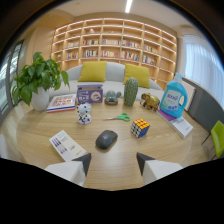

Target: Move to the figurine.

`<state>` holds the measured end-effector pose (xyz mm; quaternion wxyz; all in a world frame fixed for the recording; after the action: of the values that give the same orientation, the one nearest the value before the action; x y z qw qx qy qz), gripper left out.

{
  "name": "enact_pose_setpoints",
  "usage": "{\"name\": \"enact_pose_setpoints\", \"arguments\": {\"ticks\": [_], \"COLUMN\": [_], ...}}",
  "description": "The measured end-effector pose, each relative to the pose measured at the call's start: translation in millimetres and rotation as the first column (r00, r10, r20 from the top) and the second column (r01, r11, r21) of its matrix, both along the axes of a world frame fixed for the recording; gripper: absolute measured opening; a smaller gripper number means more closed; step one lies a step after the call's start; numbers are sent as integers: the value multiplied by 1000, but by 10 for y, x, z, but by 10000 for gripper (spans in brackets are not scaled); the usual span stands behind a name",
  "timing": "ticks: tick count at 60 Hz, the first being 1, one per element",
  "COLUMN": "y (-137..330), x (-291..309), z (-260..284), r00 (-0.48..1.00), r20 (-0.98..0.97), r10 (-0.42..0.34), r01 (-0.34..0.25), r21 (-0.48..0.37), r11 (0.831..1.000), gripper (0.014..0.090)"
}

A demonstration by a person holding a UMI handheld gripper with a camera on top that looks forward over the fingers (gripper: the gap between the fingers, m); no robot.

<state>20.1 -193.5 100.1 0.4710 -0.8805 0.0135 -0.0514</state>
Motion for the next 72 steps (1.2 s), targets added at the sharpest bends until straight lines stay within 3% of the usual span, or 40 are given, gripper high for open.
{"name": "enact_pose_setpoints", "arguments": {"ticks": [2, 3, 4, 5, 6, 12, 13, 14, 32, 46, 72], "y": [1, -144, -3, -151, -35, -59, -139, -123, -137, 415, 1556], "x": [-3, 18, -13, 4, -63, -151, -115, -242, -964, -1363, -1272], "z": [4, 449, 12, 458, 43, 43, 379, 95, 107, 103, -223], "r00": [1000, 1000, 1000, 1000, 1000, 1000, 1000, 1000, 999, 996, 998], "r20": [4, 5, 9, 9, 13, 14, 9, 12, -23, -15, -10], "r10": [0, 2, 1, 3, 0, 6, 9, 6, 47, 86, 56], "r01": [0, -2, -1, -2, -1, -6, -9, -6, -47, -86, -56], "r21": [1, -15, 4, -13, 6, 8, -8, 6, 9, 31, 15], "r11": [1000, 1000, 1000, 1000, 1000, 1000, 1000, 1000, 999, 996, 998], "gripper": [859, 859, 860, 860, 861, 860, 859, 858, 861, 863, 861]}}
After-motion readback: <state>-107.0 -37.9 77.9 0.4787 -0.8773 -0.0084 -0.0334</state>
